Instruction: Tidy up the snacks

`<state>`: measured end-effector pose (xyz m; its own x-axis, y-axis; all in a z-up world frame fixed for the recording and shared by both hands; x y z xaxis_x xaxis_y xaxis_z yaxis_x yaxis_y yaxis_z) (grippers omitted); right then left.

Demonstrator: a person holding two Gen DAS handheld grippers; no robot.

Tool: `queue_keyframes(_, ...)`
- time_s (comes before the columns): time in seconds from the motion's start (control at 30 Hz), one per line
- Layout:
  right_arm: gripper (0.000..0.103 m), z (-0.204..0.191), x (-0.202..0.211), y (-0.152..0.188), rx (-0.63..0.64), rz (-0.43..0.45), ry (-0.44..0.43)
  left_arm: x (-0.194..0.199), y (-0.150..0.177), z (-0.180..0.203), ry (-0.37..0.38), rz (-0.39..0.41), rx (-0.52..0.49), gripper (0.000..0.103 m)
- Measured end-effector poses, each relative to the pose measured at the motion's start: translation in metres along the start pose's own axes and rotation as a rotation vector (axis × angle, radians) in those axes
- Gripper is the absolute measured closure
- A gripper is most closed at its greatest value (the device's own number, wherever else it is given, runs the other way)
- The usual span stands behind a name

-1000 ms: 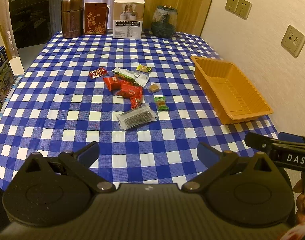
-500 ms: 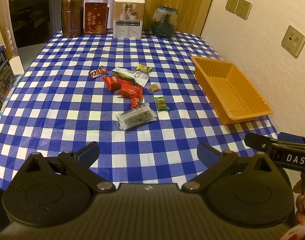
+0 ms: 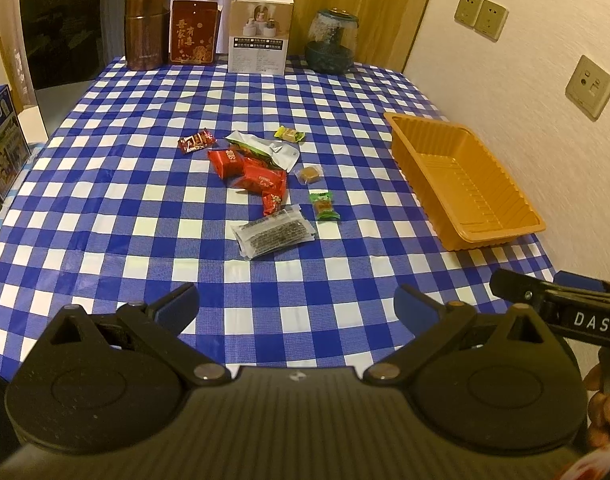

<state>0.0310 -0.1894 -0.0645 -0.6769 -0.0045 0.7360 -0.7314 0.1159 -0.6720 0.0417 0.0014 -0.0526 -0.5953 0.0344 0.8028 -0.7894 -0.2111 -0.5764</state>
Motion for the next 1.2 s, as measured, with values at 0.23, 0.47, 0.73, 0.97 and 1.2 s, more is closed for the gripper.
queue_keyframes(0.23,0.000,-0.003,-0.008,0.003,-0.017,-0.009,-0.010,-0.006,-0.004,-0.006,0.005,-0.005,0.011,0.000)
queue_keyframes(0.47,0.000,-0.010,-0.018,-0.001,-0.029,-0.018,-0.026,-0.018,-0.007,-0.021,0.007,-0.023,0.019,0.000)
queue_keyframes(0.73,0.001,-0.017,-0.038,-0.005,-0.036,-0.038,-0.056,-0.044,-0.017,-0.034,-0.001,-0.031,-0.074,0.001)
queue_keyframes(0.97,0.001,-0.026,-0.068,-0.007,-0.036,-0.068,-0.088,-0.077,-0.032,-0.039,0.041,-0.029,-0.186,0.010)
queue_keyframes(1.2,0.014,-0.031,-0.100,-0.013,-0.047,-0.092,-0.115,-0.123,-0.041,-0.036,0.072,-0.053,-0.372,0.017)
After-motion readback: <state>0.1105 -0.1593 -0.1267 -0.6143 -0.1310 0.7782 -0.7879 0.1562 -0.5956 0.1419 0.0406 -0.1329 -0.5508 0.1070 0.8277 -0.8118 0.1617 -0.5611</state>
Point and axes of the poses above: each gripper's, at about its wrist camera, not at the fingertips, and x roughly against the way its jaws point, z to its right, y to its underside, the point moved 7 cm from there along -x, roughly the way its jaws point, and after that the axes turned 5 degrees about -z, right-handed, at the moved point
